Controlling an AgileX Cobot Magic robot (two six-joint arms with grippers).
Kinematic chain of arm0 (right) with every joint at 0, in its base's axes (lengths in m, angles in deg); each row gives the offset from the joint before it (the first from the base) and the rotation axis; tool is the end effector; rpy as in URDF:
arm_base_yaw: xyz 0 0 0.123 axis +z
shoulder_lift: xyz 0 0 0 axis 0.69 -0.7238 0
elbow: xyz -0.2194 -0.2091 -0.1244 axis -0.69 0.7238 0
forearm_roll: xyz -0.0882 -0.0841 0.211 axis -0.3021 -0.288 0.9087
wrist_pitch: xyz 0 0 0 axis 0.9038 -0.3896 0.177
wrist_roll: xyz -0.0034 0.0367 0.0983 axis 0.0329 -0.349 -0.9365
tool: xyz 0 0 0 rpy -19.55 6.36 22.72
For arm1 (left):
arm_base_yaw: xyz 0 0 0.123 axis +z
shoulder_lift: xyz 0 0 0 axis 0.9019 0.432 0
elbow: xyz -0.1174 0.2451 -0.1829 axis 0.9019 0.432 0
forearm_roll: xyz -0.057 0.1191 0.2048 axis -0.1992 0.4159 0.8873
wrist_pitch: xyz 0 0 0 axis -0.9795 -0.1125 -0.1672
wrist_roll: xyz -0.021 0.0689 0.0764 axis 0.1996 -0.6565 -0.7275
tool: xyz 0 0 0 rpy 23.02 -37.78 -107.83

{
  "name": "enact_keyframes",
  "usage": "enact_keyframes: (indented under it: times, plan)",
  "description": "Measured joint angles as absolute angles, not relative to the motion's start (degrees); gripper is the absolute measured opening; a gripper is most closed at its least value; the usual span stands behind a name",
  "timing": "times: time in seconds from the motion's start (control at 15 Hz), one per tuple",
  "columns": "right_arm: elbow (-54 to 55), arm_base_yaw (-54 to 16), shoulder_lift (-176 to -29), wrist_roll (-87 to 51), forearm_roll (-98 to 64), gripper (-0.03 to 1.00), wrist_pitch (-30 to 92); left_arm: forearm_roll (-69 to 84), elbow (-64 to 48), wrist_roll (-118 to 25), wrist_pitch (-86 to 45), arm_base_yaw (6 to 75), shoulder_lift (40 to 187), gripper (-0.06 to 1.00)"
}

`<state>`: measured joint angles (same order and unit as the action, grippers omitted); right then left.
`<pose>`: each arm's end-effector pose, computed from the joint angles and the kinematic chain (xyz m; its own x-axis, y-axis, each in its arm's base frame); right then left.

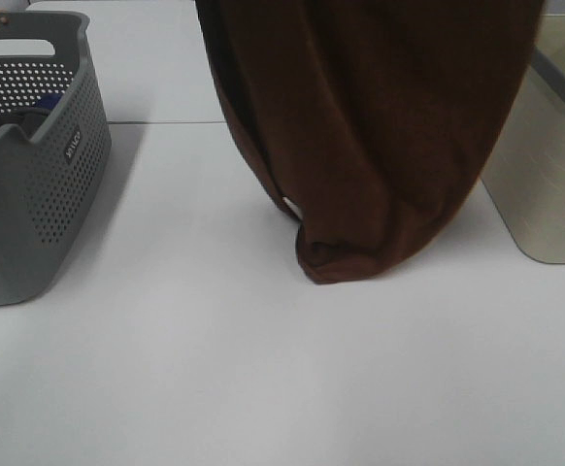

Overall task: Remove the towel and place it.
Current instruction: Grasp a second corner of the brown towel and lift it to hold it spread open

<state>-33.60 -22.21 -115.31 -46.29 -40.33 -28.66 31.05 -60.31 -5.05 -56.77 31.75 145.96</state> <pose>0.2804 0.0823 0.5420 -0.5391 -0.2206 -0.8129 -0.1725 0.9735 -0.1498 0.3601 -0.2171 0.5594 -0.1170 0.0730 -0.9904 0.4447 0.8956 0.0134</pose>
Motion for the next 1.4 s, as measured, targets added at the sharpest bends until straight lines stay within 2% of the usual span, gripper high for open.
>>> enact_keyframes:
  times: [0.33, 0.6, 0.8, 1.2, 1.4]
  plan:
    - [-33.6, -22.2, -121.3, -45.0, -38.7, 0.00, -28.4, 38.4, -60.3, -5.0, -61.8, 31.7, 151.7, 0.00]
    - [-33.6, -22.2, -129.5, -45.0, -42.1, 0.00, -21.2, 43.5, -60.3, -3.3, -58.5, 32.3, 159.6, 0.00]
    - [-33.6, -22.2, -135.5, -45.0, -46.1, 0.00, -8.8, 44.2, -60.3, 1.5, -48.5, 36.7, 166.1, 0.00]
    - [-34.8, -22.2, -137.8, -45.0, -56.4, 0.00, 25.3, 44.6, -64.6, 6.3, -17.7, 44.8, 168.2, 0.00]
    - [-40.6, -22.2, -136.5, -45.0, -57.9, 0.00, 26.7, 44.6, -68.5, 6.5, -12.1, 45.4, 167.9, 0.00]
